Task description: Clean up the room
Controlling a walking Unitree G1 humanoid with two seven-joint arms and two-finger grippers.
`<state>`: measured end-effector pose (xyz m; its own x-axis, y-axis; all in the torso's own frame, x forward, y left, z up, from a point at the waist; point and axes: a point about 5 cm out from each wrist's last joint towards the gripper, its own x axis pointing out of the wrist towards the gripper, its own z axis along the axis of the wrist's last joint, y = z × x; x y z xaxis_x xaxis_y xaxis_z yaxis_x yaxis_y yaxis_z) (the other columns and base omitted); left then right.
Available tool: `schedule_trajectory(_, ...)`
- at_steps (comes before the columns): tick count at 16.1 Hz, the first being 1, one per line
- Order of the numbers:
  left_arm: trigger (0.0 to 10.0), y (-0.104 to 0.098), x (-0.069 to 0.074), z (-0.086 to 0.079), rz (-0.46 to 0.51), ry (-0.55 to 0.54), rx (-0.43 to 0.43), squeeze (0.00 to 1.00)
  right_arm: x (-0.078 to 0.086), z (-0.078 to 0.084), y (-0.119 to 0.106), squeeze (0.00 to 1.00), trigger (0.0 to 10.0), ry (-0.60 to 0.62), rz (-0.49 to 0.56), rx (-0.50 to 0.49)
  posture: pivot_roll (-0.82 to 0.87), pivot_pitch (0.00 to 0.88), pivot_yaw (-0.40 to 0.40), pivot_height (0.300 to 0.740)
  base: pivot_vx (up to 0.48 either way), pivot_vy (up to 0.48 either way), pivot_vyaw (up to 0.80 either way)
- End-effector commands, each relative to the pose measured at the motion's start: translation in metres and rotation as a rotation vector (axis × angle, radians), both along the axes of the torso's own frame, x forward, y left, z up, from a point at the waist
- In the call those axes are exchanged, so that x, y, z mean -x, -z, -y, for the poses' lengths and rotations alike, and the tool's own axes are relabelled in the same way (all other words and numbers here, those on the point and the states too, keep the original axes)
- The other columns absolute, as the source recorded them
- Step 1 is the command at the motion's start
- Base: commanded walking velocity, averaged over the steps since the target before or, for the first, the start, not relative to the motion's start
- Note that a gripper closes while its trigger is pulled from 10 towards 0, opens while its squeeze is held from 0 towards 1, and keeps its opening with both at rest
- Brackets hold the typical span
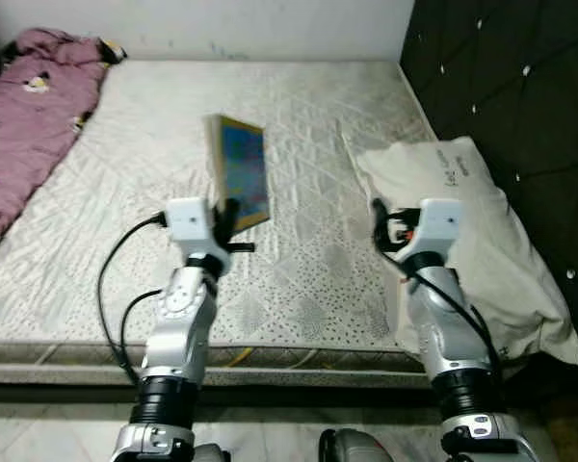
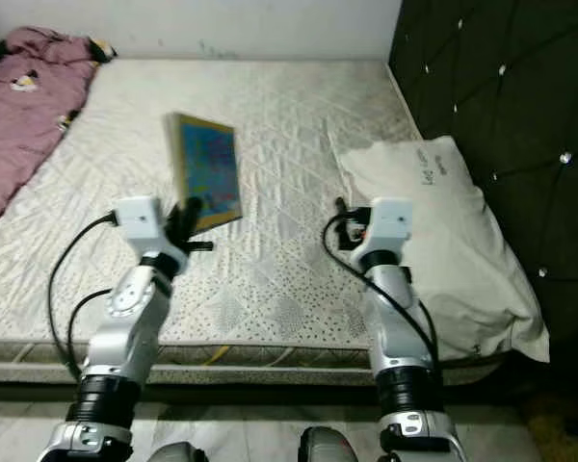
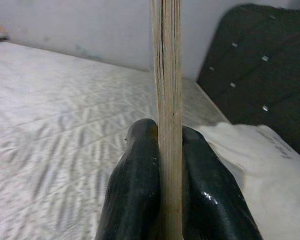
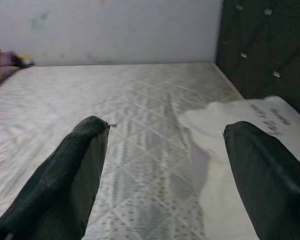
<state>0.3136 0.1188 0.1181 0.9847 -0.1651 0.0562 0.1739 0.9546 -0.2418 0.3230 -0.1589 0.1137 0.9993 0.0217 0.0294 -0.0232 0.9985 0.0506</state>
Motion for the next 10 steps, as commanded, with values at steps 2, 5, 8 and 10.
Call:
schedule_trajectory(2,10.0,-0.0071,-0.0007,-0.0012,0.031,-0.006,-0.002,0.0,-0.0006,0.001,-0.0018,0.0,10.0,0.004,0.009,0.004,-0.04,0.047,0.02,0.74,0.0,-0.412,0.0)
schedule_trajectory(5,10.0,-0.0069,-0.0005,-0.0006,0.03,-0.004,0.001,0.0,-0.0001,0.0015,-0.0014,0.0,10.0,0.007,0.006,0.005,-0.05,0.052,0.018,0.74,0.0,-0.48,0.0)
schedule_trajectory(8,10.0,-0.0066,-0.0009,-0.0003,0.026,-0.004,0.003,0.0,-0.0009,0.0016,-0.0019,0.0,10.0,0.007,0.008,0.008,-0.05,0.053,0.017,0.74,0.0,-0.48,0.0)
schedule_trajectory(10,10.0,-0.0069,-0.0003,0.0003,0.031,-0.005,0.02,0.0,-0.0012,0.0023,-0.0021,0.0,10.0,0.01,0.009,0.009,-0.05,0.053,0.019,0.74,0.0,0.0,0.0)
